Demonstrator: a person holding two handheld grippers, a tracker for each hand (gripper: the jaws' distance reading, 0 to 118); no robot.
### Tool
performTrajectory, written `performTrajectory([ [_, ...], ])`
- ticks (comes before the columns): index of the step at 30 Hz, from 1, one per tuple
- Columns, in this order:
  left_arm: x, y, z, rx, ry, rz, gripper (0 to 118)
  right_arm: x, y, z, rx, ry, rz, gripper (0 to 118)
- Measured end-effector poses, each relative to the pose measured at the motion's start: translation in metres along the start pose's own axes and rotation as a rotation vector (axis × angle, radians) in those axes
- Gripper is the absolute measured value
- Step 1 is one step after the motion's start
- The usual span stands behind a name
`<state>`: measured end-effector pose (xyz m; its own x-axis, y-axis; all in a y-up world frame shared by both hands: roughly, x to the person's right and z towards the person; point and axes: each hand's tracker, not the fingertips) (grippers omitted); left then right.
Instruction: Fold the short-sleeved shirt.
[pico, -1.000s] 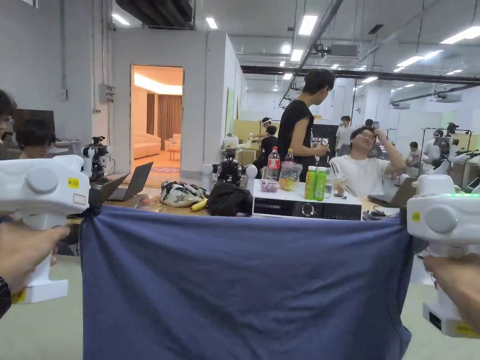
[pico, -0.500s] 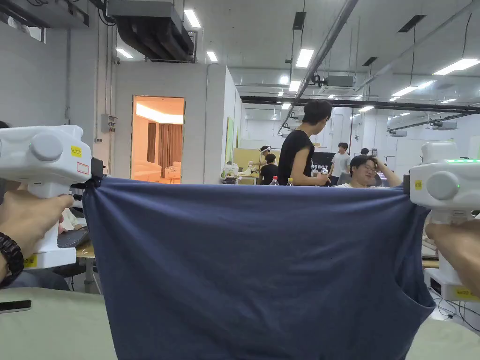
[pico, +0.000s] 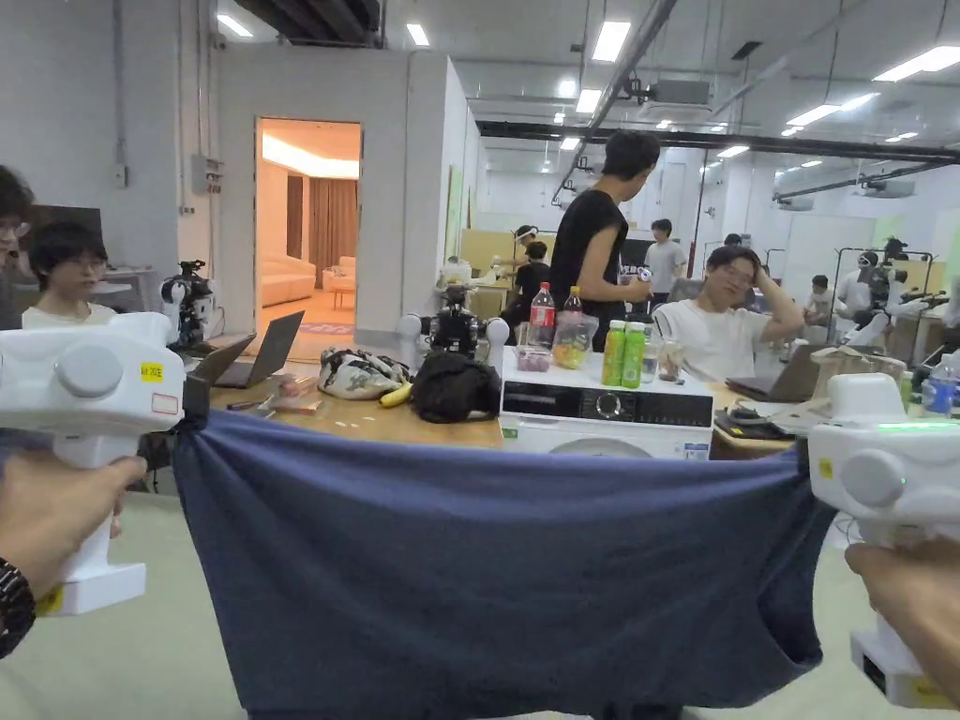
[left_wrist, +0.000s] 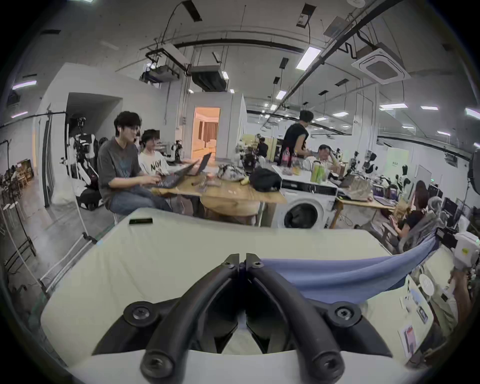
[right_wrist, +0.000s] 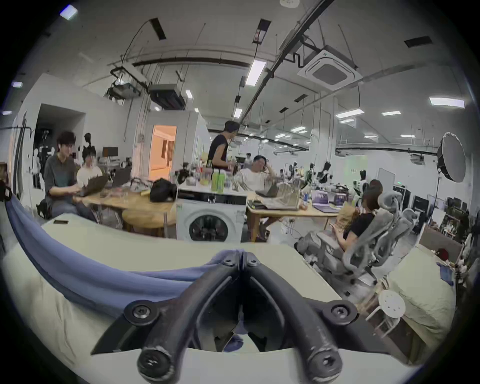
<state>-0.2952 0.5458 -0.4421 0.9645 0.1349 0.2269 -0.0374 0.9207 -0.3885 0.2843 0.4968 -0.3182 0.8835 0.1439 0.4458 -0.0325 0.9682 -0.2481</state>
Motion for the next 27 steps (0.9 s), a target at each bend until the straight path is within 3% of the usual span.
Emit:
performTrajectory([
  [16, -0.013, -0.185, 0.091, -0.142, -0.038, -0.014, 0, 0.032, -0.163, 0.104, -0.25, 0.059, -0.025, 0],
  [27, -0.038, -0.291, 0.063, -0.491, -0.045, 0.033, 0, 0.027, -0.267, 0.109, -0.521, 0.139, 0.123, 0],
])
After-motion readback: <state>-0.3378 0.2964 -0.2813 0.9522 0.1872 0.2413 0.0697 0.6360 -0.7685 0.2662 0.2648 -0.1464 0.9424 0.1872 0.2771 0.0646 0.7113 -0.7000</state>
